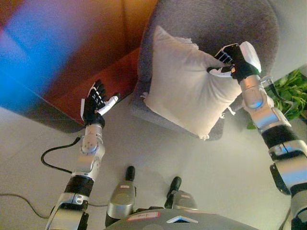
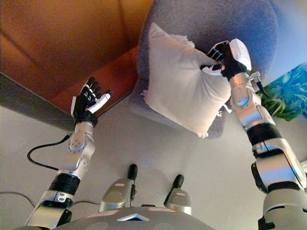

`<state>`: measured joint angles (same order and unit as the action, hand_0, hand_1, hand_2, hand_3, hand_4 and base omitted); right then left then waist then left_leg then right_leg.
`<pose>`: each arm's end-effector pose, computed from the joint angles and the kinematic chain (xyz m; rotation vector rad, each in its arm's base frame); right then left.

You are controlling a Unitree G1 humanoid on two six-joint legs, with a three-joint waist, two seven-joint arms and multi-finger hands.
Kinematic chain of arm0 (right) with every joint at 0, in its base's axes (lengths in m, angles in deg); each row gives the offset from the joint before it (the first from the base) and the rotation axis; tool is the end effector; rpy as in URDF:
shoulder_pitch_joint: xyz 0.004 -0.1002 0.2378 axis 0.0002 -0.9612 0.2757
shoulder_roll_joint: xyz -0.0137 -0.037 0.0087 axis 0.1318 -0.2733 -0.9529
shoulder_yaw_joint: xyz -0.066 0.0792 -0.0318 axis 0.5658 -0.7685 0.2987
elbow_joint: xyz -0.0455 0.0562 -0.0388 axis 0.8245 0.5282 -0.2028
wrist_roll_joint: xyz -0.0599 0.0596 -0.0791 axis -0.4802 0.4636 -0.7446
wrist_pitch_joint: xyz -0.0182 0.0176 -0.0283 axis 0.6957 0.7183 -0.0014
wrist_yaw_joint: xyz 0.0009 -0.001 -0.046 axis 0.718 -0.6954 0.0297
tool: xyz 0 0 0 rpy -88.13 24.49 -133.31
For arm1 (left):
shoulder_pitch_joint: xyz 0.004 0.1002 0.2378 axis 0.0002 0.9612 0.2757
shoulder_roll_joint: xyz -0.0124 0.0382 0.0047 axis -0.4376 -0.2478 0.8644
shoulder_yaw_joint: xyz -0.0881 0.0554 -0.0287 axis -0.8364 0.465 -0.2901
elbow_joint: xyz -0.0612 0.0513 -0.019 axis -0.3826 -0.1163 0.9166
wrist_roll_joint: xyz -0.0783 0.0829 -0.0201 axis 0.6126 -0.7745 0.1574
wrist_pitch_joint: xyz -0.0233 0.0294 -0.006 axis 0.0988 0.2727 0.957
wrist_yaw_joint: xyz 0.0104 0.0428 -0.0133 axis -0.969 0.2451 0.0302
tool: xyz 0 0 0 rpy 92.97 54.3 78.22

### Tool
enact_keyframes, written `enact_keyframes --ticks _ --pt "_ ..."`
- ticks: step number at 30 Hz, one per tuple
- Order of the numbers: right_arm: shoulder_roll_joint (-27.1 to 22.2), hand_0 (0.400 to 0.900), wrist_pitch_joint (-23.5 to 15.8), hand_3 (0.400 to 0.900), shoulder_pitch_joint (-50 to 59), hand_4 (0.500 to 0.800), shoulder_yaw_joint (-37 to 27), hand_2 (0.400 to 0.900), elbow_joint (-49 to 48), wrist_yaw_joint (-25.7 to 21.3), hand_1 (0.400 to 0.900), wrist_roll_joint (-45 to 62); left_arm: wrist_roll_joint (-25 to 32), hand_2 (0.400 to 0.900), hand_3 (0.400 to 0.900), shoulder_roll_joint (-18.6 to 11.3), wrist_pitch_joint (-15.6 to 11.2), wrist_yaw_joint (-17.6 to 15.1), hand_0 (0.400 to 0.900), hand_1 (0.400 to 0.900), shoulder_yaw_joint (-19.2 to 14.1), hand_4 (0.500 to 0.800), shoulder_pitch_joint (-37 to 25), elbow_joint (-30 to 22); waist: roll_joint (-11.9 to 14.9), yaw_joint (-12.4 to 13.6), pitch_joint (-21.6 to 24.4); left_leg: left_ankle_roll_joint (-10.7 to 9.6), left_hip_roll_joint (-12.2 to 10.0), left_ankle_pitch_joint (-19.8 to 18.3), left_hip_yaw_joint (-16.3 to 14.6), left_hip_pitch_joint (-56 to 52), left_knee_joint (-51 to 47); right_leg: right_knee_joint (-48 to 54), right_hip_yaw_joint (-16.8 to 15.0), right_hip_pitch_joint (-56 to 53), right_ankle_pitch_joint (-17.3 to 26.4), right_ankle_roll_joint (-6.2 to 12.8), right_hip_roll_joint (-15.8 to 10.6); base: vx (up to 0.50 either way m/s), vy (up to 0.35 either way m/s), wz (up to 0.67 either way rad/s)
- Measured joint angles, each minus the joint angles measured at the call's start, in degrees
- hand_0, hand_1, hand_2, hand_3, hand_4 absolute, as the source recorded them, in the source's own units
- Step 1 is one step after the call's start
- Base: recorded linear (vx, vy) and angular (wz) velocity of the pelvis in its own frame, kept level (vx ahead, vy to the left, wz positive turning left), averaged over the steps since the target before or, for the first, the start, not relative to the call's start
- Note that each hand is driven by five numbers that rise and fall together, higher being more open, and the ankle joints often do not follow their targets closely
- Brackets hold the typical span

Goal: Pick up the pillow and put it on the sofa.

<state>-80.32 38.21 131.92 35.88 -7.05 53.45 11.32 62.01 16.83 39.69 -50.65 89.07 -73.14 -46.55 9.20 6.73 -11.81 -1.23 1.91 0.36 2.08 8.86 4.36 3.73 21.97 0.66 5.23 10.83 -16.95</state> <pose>0.3501 -0.2685 0.1455 -1.0185 -0.0606 -0.1925 0.2449 0.2078 0.0217 -0.0579 0.0313 0.2013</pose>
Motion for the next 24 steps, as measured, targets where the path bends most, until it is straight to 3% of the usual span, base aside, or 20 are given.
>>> enact_keyframes --ticks 1,2,5,10,13,20,24 --pt "-0.2 0.488 0.8 0.488 1.0 0.553 -0.3 0.488 0.6 -0.2 0.488 0.4 0.1 0.9 0.9 0.0 0.0 0.3 0.9 0.9 0.1 0.8 0.8 0.1 -0.2 0.3 0.0 -0.1 -0.1 0.4 0.5 0.8 -0.3 0.0 0.1 0.5 0.0 -0.03 0.2 -0.08 -0.144 0.64" --pt "0.0 0.9 -0.4 0.9 2.9 0.8 0.1 0.9 4.5 -0.8 0.9 1.5 0.9 0.9 0.9 -0.2 -0.4 0.8 0.9 0.9 1.0 0.8 0.9 1.1 -0.5 1.1 -0.1 -0.3 -0.3 0.7 1.0 1.4 -0.5 -0.1 0.5 1.2 0.0 -0.23 0.2 -0.03 -0.065 0.39" --pt "-2.1 0.9 0.4 0.9 11.1 0.8 2.6 0.9 18.4 -1.1 0.9 1.9 2.5 0.9 0.9 -0.8 -0.5 4.1 0.9 0.9 4.1 0.8 1.4 1.9 -2.2 3.5 0.0 -0.7 -0.3 2.0 3.8 5.4 -0.8 1.2 3.2 2.8 0.4 -0.77 0.9 0.01 -0.051 0.25" --pt "-7.0 0.9 1.5 0.9 16.0 0.8 2.2 0.9 21.6 -2.0 0.9 2.9 5.1 0.9 0.9 -2.5 -0.5 6.2 0.9 0.9 4.0 0.8 4.8 1.6 -5.2 7.7 -0.9 -0.9 -0.3 2.6 5.6 6.5 -1.5 1.2 4.0 3.3 0.4 -0.78 1.3 0.05 -0.028 0.2" --pt "-7.6 0.9 1.5 0.9 17.7 0.8 2.1 0.9 21.3 -2.9 0.9 3.7 5.5 0.9 0.9 -3.6 -0.5 6.9 0.9 0.9 4.0 0.8 5.6 1.5 -6.0 7.9 -0.9 -0.8 -0.2 2.7 6.9 5.8 -1.8 1.2 5.5 2.0 0.4 -0.78 1.3 0.04 0.0 0.07" --pt "-6.8 0.9 0.4 0.9 19.3 0.8 1.5 0.9 17.3 -4.3 0.9 6.3 5.5 0.9 0.9 -4.1 -0.5 7.0 0.9 0.9 4.0 0.8 5.1 1.4 -5.9 7.8 -1.0 -0.7 0.2 3.2 7.3 4.2 -2.2 1.2 5.6 0.4 0.4 -0.78 1.2 0.03 0.024 -0.08" --pt "-3.3 0.9 -0.1 0.9 15.0 0.8 -5.6 0.9 3.8 -6.0 0.9 10.4 5.3 0.9 0.9 -4.2 -0.4 5.6 0.9 0.9 3.9 0.8 4.6 1.4 -5.9 6.3 -1.0 -0.6 0.2 3.6 5.9 2.8 -3.0 1.2 4.9 0.1 0.4 -0.78 0.9 0.02 0.057 -0.33"
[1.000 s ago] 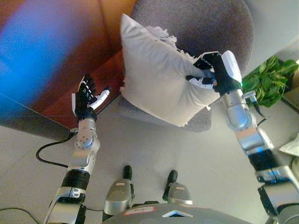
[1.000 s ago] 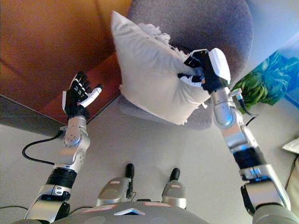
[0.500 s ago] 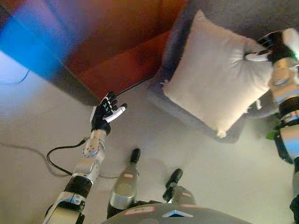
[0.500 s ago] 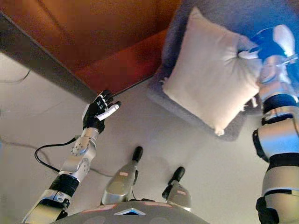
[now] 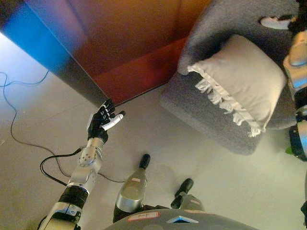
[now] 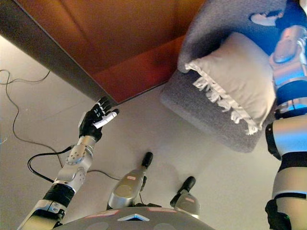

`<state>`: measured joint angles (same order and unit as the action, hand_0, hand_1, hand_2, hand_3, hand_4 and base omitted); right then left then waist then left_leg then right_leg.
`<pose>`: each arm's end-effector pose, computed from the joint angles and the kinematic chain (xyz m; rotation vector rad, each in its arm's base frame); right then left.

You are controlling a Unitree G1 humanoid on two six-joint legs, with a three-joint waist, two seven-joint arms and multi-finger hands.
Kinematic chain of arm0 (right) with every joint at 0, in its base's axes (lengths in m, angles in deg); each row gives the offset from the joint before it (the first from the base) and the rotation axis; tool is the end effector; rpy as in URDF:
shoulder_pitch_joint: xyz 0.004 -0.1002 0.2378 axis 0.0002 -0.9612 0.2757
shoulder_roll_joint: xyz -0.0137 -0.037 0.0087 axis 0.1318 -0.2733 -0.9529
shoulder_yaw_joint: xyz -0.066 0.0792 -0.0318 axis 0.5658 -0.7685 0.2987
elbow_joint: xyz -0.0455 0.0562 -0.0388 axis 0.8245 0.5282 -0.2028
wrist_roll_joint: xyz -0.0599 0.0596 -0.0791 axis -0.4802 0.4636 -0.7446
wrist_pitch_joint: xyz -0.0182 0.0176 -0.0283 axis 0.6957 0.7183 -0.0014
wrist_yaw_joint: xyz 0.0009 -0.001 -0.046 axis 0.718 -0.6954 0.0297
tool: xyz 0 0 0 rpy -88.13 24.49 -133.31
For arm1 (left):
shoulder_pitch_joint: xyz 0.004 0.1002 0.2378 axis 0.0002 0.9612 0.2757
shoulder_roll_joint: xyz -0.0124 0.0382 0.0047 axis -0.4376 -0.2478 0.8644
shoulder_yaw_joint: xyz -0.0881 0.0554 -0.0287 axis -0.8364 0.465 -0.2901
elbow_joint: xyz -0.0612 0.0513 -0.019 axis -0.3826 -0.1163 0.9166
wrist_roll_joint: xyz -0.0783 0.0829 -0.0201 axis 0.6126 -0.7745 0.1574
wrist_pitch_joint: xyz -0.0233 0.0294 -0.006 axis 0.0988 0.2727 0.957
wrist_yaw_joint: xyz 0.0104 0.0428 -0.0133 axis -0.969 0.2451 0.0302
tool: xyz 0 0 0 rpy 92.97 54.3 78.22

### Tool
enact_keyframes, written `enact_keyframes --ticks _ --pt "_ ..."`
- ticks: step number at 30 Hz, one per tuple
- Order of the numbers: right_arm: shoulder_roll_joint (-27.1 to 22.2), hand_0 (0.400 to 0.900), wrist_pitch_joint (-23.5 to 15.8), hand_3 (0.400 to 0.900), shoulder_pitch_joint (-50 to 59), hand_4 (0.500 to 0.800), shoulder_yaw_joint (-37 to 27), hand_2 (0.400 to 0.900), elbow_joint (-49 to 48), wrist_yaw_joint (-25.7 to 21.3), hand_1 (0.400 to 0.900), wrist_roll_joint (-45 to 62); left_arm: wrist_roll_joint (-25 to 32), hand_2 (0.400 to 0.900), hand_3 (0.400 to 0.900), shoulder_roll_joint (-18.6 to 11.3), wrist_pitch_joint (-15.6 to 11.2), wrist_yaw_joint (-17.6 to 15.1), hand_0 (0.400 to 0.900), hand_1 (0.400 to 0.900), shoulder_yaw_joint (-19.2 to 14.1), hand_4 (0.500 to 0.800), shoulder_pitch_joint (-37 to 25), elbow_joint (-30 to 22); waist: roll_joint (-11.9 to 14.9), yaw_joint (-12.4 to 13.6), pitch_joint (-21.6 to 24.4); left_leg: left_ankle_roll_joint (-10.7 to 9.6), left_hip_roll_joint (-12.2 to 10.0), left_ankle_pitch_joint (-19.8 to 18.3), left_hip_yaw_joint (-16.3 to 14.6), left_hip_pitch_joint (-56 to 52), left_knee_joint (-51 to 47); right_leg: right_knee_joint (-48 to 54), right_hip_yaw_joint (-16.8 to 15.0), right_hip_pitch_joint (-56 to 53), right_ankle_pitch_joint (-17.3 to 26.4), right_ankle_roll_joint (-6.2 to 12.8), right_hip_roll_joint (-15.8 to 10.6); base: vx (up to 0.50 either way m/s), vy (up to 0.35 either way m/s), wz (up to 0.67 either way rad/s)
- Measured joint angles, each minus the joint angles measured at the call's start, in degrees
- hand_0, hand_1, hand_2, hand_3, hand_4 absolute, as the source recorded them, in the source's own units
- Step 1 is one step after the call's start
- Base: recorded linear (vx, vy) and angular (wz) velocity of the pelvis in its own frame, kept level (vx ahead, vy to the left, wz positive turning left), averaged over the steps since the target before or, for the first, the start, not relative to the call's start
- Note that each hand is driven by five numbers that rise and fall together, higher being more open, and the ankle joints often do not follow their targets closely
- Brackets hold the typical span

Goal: Pick up the pillow and put it on the sofa.

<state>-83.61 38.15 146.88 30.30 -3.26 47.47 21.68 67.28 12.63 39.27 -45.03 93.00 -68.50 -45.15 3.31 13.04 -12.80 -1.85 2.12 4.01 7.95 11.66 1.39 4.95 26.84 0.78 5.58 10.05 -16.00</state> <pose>0.3646 -0.2789 0.2454 -0.7436 -0.3215 -0.4868 0.2218 0.2216 0.0004 -0.0568 0.1485 0.1107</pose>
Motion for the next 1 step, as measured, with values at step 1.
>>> enact_keyframes --ticks 1 --pt "1.1 0.9 -0.4 0.9 -2.2 0.8 -1.3 0.9 -4.5 -0.4 0.9 1.0 -0.1 0.9 0.9 0.0 0.2 -0.5 0.9 0.9 0.0 0.8 -0.3 0.0 0.1 -1.0 0.0 0.0 -0.1 0.0 -0.7 -0.7 -0.2 0.0 -0.5 -0.2 0.0 0.0 0.0 0.02 0.028 -0.28"
